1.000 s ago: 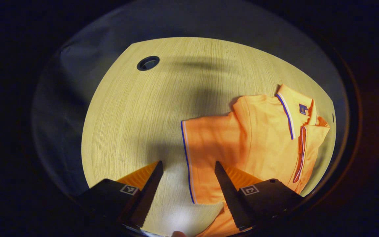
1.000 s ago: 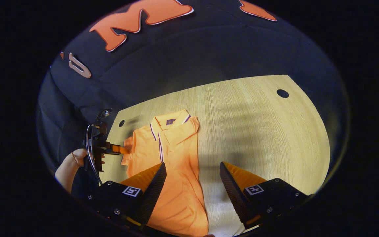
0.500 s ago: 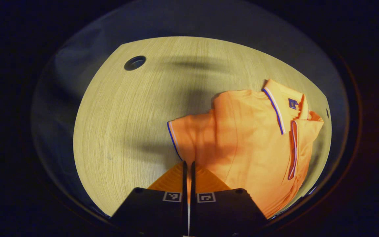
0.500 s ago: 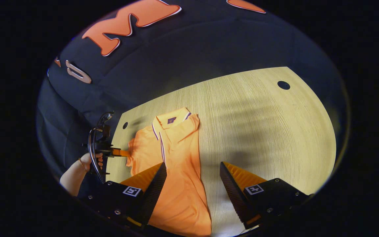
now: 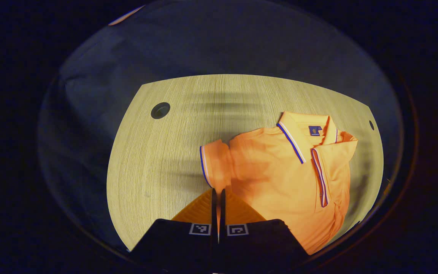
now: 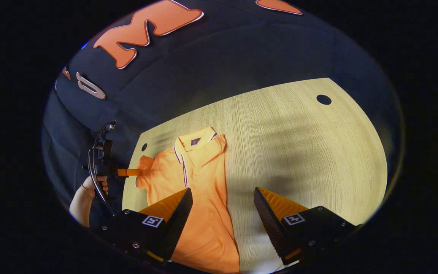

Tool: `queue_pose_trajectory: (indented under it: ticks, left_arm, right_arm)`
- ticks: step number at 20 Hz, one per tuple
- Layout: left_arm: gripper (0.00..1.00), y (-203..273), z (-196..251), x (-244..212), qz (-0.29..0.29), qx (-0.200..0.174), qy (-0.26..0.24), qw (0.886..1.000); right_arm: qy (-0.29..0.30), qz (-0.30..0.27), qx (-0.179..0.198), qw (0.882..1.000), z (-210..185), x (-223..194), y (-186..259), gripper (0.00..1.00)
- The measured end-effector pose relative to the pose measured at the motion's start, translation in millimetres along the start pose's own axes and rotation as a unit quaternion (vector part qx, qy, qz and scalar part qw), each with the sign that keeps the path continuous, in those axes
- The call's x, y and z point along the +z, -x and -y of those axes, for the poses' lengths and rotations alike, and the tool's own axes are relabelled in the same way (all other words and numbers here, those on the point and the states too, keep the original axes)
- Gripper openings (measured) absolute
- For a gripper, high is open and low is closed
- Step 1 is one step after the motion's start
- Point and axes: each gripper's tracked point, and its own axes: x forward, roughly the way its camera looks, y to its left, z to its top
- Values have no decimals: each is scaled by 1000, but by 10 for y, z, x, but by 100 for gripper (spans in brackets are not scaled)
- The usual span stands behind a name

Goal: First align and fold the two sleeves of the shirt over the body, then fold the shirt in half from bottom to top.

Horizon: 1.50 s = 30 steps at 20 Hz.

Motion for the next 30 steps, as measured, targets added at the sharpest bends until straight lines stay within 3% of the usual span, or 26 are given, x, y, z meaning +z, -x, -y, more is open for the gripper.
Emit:
queue_pose_trajectory:
  ticks: [11,18,21,25,30]
  left_arm:
    - [1,25,1160,-75,-27,-33,-15,999]
    - [5,-149,1803,-219,-50,-86,3,995]
    - [19,-164,1990,-265,-54,-123,26,991]
    - [100,-35,2001,-344,-33,-139,18,990]
    - [99,420,1797,-505,13,-148,8,989]
  right_arm:
    - [10,5,5,1000,285,-36,235,99]
    - [1,5,-2,1000,483,-99,288,99]
    - [1,0,-6,1000,522,-163,291,98]
    - [7,-1,-9,1000,470,-233,308,98]
    - [37,3,-27,999,298,-382,361,98]
